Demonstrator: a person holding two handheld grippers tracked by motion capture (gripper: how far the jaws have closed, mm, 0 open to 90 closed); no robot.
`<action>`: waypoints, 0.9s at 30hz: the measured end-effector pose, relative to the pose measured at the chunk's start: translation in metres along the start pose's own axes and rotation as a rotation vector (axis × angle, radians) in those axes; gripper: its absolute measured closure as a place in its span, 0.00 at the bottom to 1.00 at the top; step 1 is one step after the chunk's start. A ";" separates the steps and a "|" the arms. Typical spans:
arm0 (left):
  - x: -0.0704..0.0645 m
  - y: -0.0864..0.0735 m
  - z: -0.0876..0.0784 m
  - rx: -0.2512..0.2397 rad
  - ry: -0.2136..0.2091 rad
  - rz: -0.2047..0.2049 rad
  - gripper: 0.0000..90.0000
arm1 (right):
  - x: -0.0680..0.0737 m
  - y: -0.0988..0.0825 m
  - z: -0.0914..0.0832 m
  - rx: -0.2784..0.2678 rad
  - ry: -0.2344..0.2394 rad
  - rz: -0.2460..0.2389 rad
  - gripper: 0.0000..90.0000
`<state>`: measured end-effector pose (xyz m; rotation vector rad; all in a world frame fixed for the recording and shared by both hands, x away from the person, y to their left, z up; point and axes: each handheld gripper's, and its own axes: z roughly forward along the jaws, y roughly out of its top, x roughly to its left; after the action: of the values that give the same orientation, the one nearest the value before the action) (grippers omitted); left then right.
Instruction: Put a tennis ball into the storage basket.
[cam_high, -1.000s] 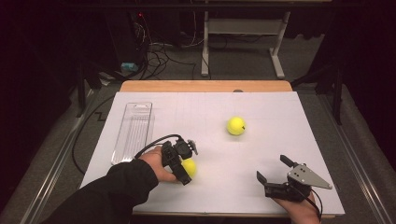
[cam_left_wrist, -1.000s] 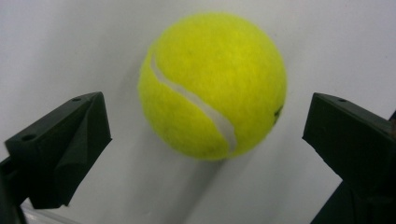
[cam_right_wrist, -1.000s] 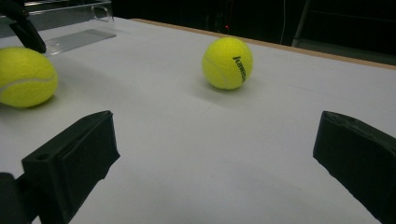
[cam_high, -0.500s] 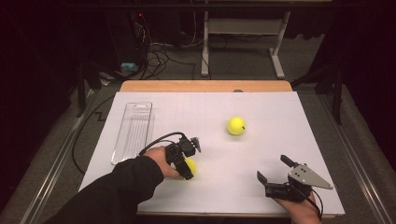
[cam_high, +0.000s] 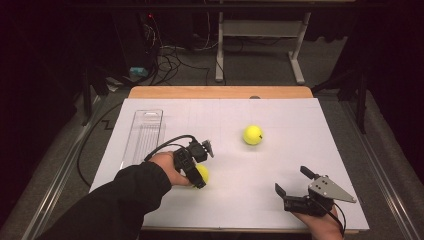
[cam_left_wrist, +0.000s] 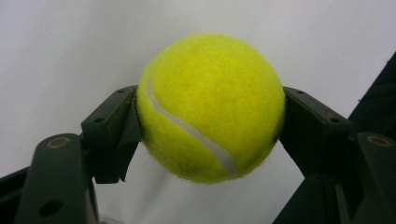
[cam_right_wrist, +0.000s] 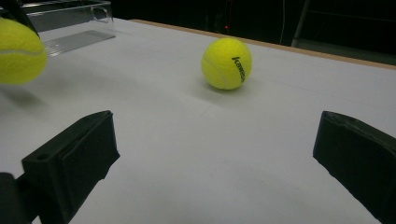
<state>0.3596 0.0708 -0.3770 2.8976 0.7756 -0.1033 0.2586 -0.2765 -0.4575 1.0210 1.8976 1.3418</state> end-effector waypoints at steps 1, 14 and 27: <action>0.000 0.000 -0.003 -0.001 0.000 -0.001 0.30 | 0.000 0.000 0.000 0.000 -0.001 0.000 0.00; 0.013 -0.007 -0.036 -0.019 -0.006 -0.031 0.30 | 0.000 0.000 0.000 0.002 -0.001 -0.001 0.00; 0.042 -0.022 -0.069 -0.026 0.016 -0.092 0.30 | 0.000 -0.001 0.000 0.005 0.000 0.000 0.00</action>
<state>0.3874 0.1207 -0.3155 2.8414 0.9058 -0.0792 0.2589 -0.2765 -0.4581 1.0230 1.9015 1.3375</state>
